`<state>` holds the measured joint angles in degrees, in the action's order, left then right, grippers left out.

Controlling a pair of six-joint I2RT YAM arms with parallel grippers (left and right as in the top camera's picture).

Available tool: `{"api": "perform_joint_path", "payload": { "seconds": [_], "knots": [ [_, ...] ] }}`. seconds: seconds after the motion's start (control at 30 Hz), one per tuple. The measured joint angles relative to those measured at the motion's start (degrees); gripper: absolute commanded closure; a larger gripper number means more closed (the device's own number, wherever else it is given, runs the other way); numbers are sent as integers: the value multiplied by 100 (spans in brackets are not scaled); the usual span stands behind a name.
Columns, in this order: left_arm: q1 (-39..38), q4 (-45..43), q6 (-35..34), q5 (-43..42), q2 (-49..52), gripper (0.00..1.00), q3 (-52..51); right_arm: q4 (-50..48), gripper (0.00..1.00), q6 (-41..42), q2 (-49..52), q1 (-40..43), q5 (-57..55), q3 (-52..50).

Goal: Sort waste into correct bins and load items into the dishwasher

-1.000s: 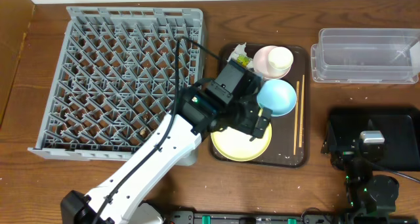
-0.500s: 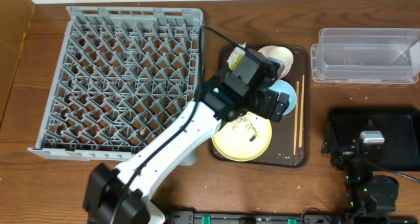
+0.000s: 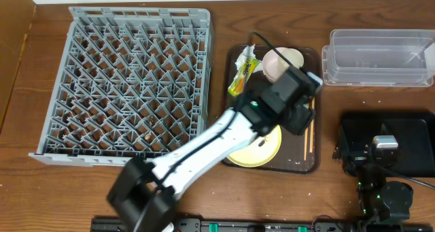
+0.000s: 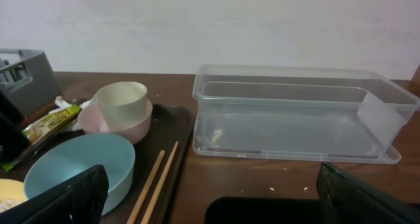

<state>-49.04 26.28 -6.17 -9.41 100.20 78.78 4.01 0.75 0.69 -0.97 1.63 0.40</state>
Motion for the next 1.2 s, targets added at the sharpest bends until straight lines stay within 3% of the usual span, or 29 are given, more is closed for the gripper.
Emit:
{"api": "perform_joint_path", "payload": {
  "seconds": [0.33, 1.2],
  "knots": [
    [11, -186, 173, 638, 619, 36, 0, 0, 1, 0, 0, 0, 0, 0],
    [-22, -444, 433, 498, 931, 36, 0, 0, 1, 2, 0, 0, 0, 0]
  ]
}}
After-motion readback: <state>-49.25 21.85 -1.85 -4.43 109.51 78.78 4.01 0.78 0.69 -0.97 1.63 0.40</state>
